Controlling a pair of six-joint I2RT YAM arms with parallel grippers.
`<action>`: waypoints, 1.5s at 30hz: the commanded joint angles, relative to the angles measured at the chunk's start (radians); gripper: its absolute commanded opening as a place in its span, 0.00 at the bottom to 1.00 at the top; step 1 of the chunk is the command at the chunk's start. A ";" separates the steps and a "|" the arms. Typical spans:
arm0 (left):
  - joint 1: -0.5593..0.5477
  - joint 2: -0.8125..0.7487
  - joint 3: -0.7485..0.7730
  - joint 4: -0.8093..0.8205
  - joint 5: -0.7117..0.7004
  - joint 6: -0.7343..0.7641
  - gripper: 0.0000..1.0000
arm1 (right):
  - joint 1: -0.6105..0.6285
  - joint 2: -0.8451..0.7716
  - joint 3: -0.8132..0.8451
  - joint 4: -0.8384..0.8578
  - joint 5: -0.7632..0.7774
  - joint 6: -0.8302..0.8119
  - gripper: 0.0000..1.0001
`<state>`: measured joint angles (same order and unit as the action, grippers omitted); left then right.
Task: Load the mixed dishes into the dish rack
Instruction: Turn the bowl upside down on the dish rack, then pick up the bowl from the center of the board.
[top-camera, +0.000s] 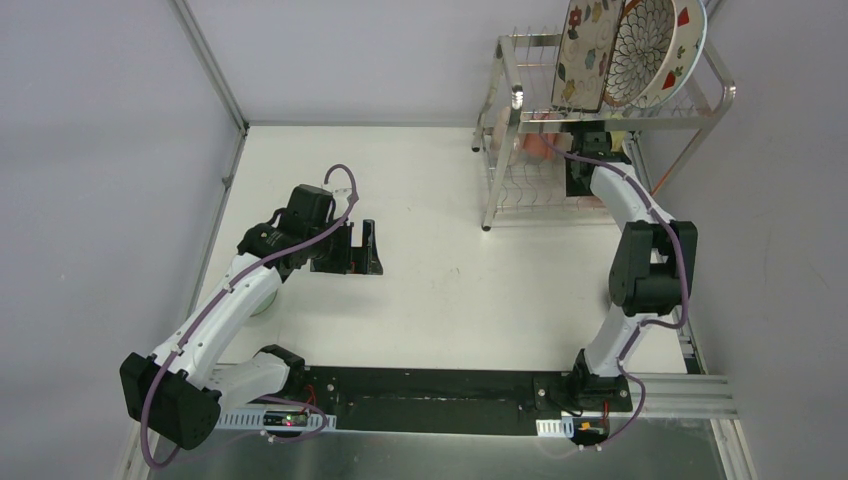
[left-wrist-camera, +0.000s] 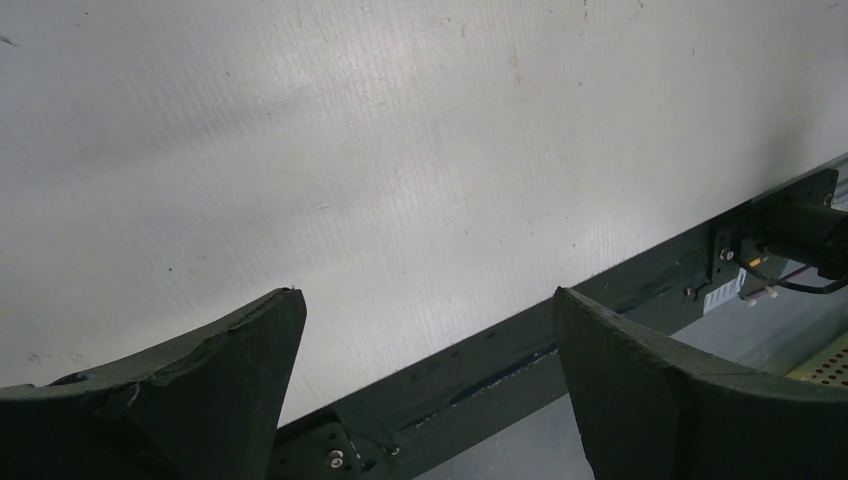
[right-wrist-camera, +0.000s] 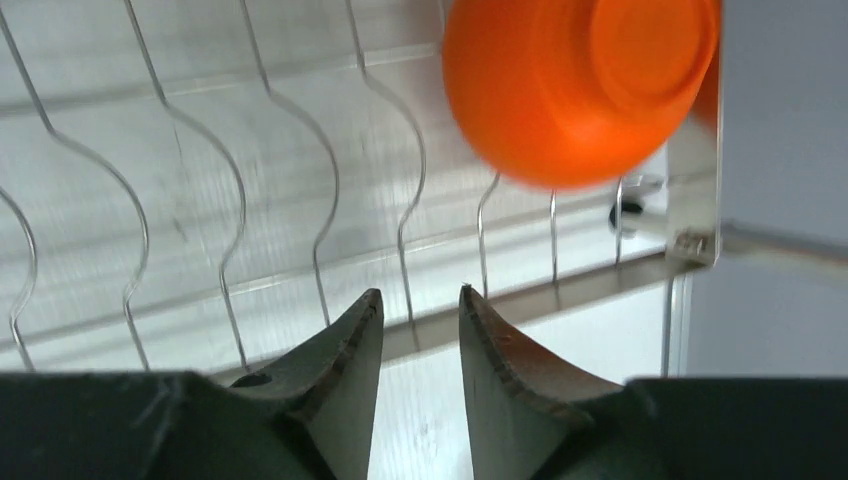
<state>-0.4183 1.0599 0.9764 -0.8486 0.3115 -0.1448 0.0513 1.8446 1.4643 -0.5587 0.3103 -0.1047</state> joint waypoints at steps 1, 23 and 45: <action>0.001 -0.021 -0.004 0.019 -0.035 0.008 0.99 | 0.001 -0.128 -0.028 -0.096 -0.047 0.089 0.37; 0.001 0.011 -0.003 0.015 -0.078 0.000 0.99 | 0.085 -0.271 -0.155 -0.462 -0.088 0.264 0.42; 0.061 0.057 0.045 -0.083 -0.736 -0.296 0.99 | 0.150 -0.913 -0.468 -0.260 -0.476 0.329 0.79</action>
<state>-0.3836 1.1576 0.9882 -0.9195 -0.2005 -0.3397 0.1940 1.0920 1.0039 -0.8921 -0.1200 0.2081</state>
